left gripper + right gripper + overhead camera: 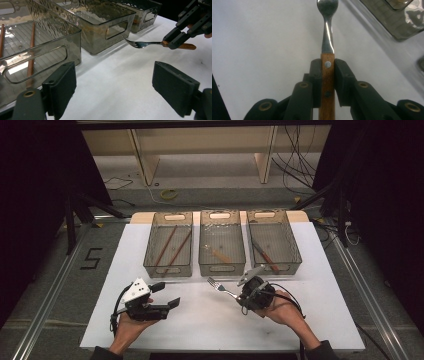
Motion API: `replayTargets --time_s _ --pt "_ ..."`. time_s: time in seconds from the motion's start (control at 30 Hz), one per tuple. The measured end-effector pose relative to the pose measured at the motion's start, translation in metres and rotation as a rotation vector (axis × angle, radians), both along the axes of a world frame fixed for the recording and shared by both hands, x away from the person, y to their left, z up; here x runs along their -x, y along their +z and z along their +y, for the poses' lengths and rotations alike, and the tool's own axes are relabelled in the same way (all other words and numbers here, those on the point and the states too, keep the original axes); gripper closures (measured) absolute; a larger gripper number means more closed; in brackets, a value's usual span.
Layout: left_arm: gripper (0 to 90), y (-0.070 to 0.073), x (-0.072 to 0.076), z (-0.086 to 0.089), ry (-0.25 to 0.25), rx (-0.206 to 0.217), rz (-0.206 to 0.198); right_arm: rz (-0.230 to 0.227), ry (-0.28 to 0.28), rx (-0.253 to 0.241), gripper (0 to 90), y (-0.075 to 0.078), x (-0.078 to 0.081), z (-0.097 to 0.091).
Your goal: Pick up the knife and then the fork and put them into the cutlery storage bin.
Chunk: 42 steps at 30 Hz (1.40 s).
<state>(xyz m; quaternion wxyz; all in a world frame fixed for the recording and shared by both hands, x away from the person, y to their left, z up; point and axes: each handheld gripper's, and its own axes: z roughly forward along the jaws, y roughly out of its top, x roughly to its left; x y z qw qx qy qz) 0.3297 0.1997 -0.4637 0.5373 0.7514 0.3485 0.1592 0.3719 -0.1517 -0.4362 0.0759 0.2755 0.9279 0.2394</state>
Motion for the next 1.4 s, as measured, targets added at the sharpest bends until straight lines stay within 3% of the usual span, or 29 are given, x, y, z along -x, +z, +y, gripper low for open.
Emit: replayTargets --time_s 0.7,1.4 --pt "18.8 0.0 0.0 0.0 0.0 -0.001 0.0 -0.023 -0.044 -0.025 77.8 0.007 -0.008 -0.013" --pt "18.8 0.0 0.0 0.0 0.0 -0.002 0.001 -0.083 -0.092 -0.079 77.9 0.033 -0.013 -0.033"
